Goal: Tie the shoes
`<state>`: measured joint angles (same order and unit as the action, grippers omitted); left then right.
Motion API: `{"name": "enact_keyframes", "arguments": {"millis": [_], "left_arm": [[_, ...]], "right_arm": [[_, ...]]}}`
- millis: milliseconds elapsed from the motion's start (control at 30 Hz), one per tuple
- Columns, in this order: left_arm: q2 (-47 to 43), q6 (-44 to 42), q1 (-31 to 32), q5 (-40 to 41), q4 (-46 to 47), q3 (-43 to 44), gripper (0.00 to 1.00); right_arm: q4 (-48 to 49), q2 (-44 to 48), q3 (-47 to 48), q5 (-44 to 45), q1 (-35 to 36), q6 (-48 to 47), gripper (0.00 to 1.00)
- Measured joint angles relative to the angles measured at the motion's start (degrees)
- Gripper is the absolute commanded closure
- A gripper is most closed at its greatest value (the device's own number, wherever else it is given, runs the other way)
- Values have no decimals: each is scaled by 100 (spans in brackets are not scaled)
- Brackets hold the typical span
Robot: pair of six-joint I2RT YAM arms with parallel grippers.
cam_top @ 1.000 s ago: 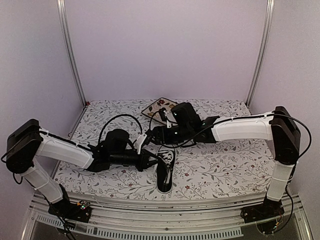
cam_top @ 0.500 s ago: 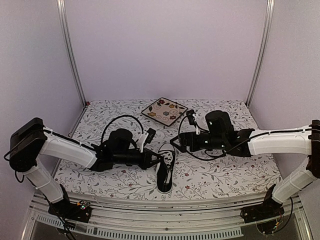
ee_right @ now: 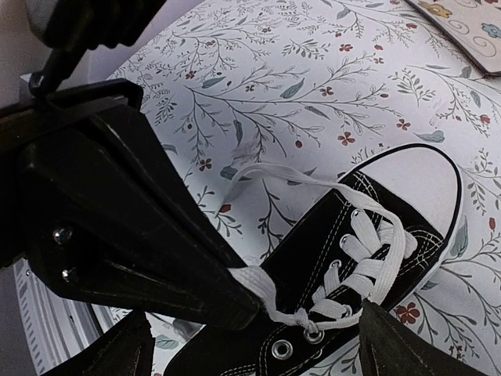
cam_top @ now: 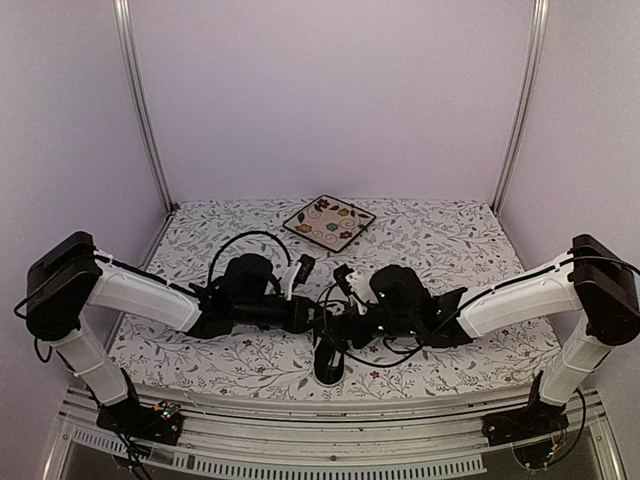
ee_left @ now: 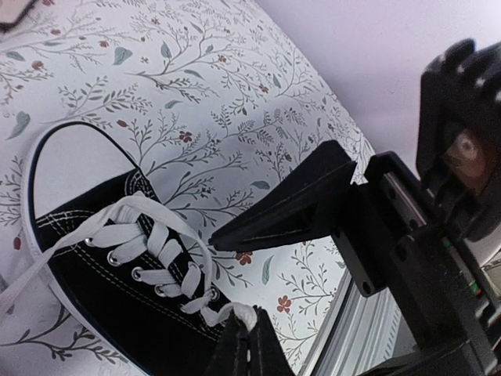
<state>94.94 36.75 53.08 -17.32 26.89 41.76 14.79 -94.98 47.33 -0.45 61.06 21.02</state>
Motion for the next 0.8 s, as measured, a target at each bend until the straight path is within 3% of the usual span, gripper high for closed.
{"name": "enact_keyframes", "arguments": {"millis": [233,433,800], "left_arm": [[0,101,-39,-26,-85,44,100],[0,129,-101,-4,-111,52,100],[0,149,-109,-7,-105,114,100]], "right_arm": [[-61,-317,286,503,190,-232,18],[-131,-516,507,1023,343,-286,42],[-240,-636,575,1624,404,-94,74]]}}
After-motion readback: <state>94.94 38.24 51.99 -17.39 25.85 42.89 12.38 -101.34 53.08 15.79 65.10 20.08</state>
